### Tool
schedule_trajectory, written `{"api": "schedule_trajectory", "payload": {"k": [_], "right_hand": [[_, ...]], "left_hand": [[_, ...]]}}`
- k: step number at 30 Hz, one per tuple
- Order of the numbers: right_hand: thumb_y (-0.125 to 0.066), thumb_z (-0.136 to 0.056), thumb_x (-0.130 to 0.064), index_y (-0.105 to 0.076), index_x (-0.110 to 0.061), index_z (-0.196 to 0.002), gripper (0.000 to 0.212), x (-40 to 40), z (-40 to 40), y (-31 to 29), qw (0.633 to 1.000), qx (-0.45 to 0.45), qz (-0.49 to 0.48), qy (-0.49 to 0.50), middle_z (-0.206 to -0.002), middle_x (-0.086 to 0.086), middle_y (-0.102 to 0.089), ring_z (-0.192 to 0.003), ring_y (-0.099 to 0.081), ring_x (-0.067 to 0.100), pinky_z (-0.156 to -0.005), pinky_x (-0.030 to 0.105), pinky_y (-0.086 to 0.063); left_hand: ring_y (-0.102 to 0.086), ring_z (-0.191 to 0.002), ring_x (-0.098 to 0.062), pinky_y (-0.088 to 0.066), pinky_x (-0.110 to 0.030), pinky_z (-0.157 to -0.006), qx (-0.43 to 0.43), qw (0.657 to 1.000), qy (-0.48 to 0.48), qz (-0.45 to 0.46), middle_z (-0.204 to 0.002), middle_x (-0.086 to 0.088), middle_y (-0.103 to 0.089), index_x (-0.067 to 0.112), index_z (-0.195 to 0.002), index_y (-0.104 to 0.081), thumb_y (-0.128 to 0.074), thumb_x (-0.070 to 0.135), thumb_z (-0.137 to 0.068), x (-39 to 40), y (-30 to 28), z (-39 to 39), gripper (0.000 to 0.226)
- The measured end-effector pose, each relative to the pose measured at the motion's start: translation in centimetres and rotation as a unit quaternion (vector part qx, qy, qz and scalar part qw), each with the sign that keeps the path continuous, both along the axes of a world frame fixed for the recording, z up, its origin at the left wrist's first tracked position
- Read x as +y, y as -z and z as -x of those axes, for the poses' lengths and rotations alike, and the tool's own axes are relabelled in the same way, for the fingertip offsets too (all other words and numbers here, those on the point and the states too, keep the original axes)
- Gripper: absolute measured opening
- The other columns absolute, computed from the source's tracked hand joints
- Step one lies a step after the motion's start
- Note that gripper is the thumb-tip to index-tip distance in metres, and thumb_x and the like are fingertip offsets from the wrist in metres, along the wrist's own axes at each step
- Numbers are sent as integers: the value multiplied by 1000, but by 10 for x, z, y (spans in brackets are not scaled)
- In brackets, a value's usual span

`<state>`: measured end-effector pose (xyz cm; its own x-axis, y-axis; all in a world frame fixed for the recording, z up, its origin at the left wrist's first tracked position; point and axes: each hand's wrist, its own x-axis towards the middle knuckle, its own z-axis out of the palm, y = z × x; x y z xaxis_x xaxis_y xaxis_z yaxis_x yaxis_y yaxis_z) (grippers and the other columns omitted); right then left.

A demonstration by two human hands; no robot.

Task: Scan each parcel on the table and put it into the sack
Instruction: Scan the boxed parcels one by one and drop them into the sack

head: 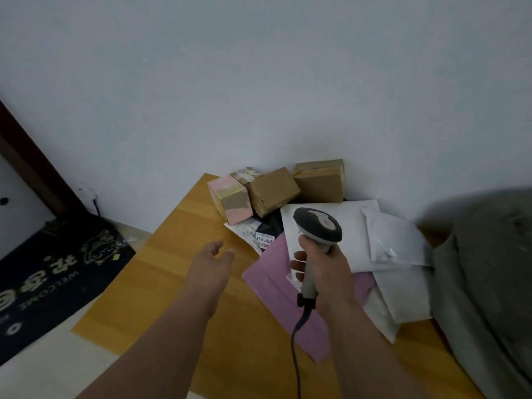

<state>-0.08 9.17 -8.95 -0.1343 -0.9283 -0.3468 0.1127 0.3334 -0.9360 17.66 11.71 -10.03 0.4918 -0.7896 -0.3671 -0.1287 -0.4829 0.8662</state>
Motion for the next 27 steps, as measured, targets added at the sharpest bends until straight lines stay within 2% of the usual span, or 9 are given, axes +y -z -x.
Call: {"api": "schedule_trajectory", "payload": {"k": [5,10,14,16,18,20,23,25,27], "right_hand": [[-71,-90,-27,-66,-16,-100,16,-54,-34,11,997,21,-12,-73,-89,7,-74,-77,-72,15,-67,28,-58],[-71,-88,-31,-63,-26,-96,12,-86,-61,23,990,63,-9,-126,-88,1,-73,-87,-71,17,-86,41,-59],[-73,-85,-33,-65,-20,-99,21,-110,-80,30,985,90,-10,-148,-91,1,-72,-91,-68,21,-87,42,-56],[-74,-84,-34,-61,-25,-95,19,-121,-90,30,981,95,-4,-169,-88,-4,-67,-90,-64,18,-83,35,-53],[-74,-86,-33,-54,-38,-90,21,-130,-103,28,978,85,0,-190,-88,-17,-62,-86,-58,2,-77,21,-46],[-75,-87,-28,-52,-41,-85,26,-140,-118,30,976,78,7,-201,-86,-26,-58,-82,-55,-6,-70,12,-41],[-74,-87,-19,-57,-39,-84,27,-154,-139,35,978,81,22,-191,-84,-26,-64,-78,-60,-12,-66,7,-43],[-75,-87,-17,-58,-42,-90,30,-162,-153,40,981,82,37,-170,-102,-19,-67,-87,-61,-13,-74,7,-47],[-76,-87,-21,-54,-48,-94,36,-166,-167,44,983,93,44,-153,-130,-3,-57,-103,-59,1,-94,25,-49]], "left_hand": [[-44,-132,-27,-36,-34,-91,0,999,-39,-18,-149,-4,-42,21,-146,-42,-53,29,-100,-41,9,-26,48],[-44,-131,-26,-37,-33,-91,20,998,-48,-37,-149,-4,-42,22,-148,-39,-53,29,-100,-70,23,-47,50],[-43,-131,-26,-40,-36,-101,43,997,-36,-45,-148,-6,-42,19,-148,-37,-53,29,-100,-105,34,-63,52],[-43,-132,-29,-39,-45,-109,66,996,-31,-48,-148,-8,-42,20,-148,-37,-53,32,-99,-125,39,-69,52],[-41,-134,-31,-37,-51,-111,100,993,-33,-60,-149,-10,-41,23,-148,-36,-52,36,-99,-145,43,-76,53],[-40,-136,-32,-35,-52,-112,133,988,-35,-73,-151,-10,-39,24,-149,-34,-51,39,-99,-164,46,-84,54],[-40,-136,-31,-35,-51,-112,154,985,-23,-79,-152,-10,-37,23,-152,-29,-48,42,-100,-186,51,-99,59],[-40,-136,-30,-36,-51,-112,154,984,-8,-86,-152,-9,-37,23,-153,-26,-48,43,-99,-197,56,-109,61],[-41,-135,-30,-37,-51,-110,151,984,12,-98,-152,-9,-38,24,-153,-25,-49,45,-98,-205,61,-117,64]]}}
